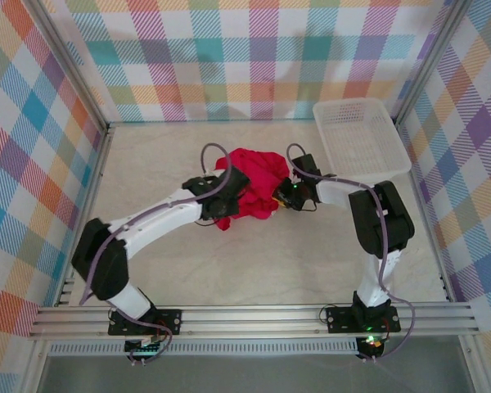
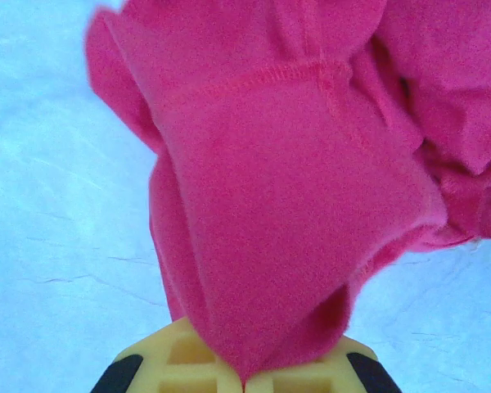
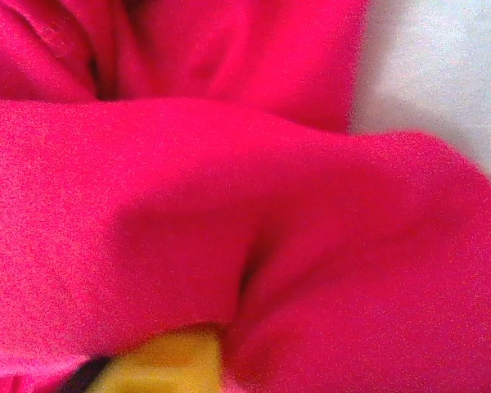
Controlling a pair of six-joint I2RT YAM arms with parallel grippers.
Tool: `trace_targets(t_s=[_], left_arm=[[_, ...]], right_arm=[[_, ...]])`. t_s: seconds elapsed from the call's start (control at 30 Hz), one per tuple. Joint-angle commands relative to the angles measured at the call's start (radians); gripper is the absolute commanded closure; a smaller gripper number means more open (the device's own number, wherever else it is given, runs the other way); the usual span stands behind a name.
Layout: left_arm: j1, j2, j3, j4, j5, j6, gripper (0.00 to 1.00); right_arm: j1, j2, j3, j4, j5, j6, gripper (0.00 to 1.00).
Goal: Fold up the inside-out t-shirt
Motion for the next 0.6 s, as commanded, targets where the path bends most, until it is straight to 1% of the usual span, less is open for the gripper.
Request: trace_targets(t_s=[0.0, 0.03, 0.1, 0.23, 0.37, 0.5, 0.57], left_arm=[[0.070, -0.112, 0.004, -0.100, -0.005, 0.016, 1.00], [0.096, -0.148, -0.004, -0.110, -0.001, 0.026, 1.00], [0.150, -0.213, -0.015, -0.124, 0.011, 0.046, 1.00], [0.297, -0.335, -0.009, -0.147, 0.067, 0.088, 1.00], [0.437, -0.419, 0.085, -0.203, 0.095, 0.129, 1.00], [0.520, -0.472, 0.219, -0.246, 0.072, 0.157, 1.00], [0.537, -0.486, 0.278, -0.258, 0.059, 0.166, 1.00]], right_arm=[[0.008, -0.024, 0.047, 0.006, 0.011, 0.036, 0.98], [0.008, -0.048, 0.062, -0.034, 0.021, 0.016, 1.00], [0.008, -0.111, 0.082, -0.110, 0.047, -0.034, 1.00], [0.006, -0.294, 0.121, -0.277, 0.117, -0.157, 1.00], [0.006, -0.504, 0.187, -0.435, 0.172, -0.268, 1.00], [0.005, -0.700, 0.231, -0.508, 0.237, -0.313, 1.00], [0.003, -0.775, 0.250, -0.525, 0.271, -0.311, 1.00]])
